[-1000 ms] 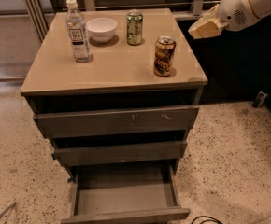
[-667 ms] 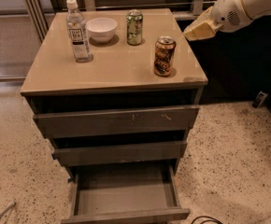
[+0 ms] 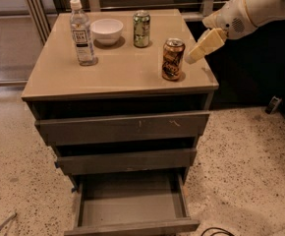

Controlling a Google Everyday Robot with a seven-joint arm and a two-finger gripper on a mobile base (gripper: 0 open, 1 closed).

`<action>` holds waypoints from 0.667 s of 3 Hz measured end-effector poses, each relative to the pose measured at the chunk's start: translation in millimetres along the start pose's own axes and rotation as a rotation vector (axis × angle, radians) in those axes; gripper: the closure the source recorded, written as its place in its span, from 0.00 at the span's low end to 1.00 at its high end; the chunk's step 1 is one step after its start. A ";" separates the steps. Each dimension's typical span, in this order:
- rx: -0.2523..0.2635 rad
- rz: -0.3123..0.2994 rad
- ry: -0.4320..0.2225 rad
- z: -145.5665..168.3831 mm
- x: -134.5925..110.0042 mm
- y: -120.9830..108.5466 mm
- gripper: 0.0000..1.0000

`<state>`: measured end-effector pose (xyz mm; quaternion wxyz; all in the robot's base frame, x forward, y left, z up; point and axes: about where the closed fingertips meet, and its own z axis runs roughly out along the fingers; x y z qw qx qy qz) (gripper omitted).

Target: Place orange can into bottom drawer

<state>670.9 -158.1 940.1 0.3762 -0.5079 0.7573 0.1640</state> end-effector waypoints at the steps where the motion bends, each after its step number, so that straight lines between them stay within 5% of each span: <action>1: -0.013 0.013 -0.009 10.1 -1.2 -1.1 0.10; 2: -0.036 0.021 -0.021 29.2 -6.4 -1.9 0.11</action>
Offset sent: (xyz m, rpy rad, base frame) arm 0.0256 0.0345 -0.0198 0.0561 0.0375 0.0242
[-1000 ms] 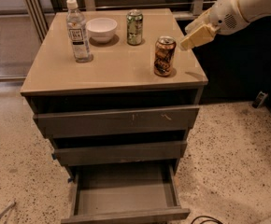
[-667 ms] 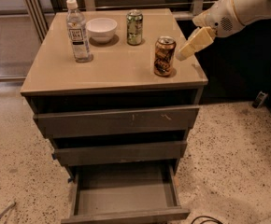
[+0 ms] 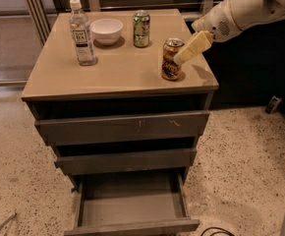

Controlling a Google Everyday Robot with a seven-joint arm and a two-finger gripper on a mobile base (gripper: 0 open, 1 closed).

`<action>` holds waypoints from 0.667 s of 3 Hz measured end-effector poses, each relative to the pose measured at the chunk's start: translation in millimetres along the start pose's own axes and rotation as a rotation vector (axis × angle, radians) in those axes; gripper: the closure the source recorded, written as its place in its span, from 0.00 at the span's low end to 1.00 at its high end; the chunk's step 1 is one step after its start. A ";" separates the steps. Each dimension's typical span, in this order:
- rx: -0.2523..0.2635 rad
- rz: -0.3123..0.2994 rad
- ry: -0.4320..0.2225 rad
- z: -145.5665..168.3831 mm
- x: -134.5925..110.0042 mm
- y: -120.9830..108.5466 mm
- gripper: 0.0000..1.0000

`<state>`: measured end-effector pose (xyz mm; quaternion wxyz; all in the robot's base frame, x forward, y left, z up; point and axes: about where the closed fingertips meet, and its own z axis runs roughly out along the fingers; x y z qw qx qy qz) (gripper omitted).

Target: Place orange can into bottom drawer

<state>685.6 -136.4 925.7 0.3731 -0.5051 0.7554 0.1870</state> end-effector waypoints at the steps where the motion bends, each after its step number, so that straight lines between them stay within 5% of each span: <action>1: -0.024 -0.011 -0.001 22.6 -4.2 0.9 0.08; 2: -0.040 -0.017 0.022 43.4 0.7 1.3 0.07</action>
Offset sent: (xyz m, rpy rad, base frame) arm 0.0221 0.0361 -0.0494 -0.0528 0.0378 0.0460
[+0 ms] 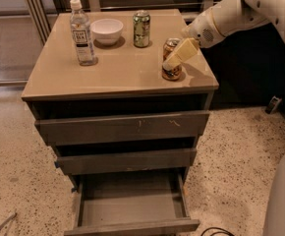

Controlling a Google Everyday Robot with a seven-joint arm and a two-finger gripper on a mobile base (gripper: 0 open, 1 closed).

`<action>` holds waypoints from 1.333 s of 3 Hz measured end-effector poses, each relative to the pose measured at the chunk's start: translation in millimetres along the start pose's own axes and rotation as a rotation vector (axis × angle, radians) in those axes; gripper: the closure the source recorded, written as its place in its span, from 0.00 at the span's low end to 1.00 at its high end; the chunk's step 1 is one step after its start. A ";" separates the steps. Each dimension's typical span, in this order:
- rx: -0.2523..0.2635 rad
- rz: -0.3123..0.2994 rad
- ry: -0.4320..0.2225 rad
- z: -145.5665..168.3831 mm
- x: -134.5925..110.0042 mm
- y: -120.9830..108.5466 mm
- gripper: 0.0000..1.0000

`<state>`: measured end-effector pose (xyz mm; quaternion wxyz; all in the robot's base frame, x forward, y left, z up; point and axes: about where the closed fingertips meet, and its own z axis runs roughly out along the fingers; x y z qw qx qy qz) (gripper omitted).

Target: Place orange can into bottom drawer

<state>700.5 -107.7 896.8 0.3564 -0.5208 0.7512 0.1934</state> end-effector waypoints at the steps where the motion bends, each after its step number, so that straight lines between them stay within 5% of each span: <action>1: -0.013 0.009 0.055 22.7 17.1 -2.4 0.06; 4: -0.013 0.009 0.054 22.8 17.1 -2.3 0.73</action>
Offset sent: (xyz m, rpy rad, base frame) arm 0.0049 0.0024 -0.0213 -0.0341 0.0274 -0.0005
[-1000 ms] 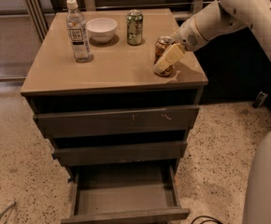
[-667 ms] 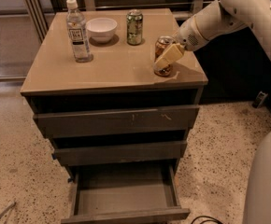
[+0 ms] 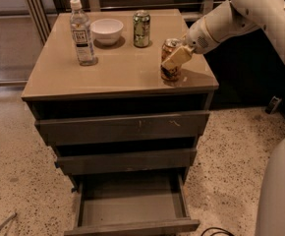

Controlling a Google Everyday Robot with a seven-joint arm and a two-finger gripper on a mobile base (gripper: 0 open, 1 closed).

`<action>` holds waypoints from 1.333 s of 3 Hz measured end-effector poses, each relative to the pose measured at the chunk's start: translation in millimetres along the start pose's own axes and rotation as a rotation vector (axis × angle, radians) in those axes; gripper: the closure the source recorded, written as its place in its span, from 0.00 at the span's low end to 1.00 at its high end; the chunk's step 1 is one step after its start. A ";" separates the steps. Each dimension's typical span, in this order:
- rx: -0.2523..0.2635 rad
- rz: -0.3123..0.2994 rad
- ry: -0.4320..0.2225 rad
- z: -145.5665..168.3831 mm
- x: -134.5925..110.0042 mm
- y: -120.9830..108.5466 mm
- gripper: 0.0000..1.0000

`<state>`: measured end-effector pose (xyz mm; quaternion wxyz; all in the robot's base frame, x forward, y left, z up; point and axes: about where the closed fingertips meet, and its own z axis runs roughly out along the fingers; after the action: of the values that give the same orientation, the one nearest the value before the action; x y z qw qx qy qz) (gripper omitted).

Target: Place orange can into bottom drawer

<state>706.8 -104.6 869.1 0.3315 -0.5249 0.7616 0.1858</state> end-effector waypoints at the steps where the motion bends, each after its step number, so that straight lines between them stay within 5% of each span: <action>1: -0.011 -0.022 -0.019 0.4 -0.2 5.8 0.96; 2: -0.014 -0.093 -0.088 -15.7 -1.9 30.0 1.00; 4: -0.097 -0.199 -0.140 -57.1 40.6 134.8 1.00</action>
Offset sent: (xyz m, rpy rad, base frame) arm -0.0946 -0.0053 0.0109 0.1082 -0.2007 0.2150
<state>555.4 -116.9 872.5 0.3749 -0.5992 0.6707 0.2248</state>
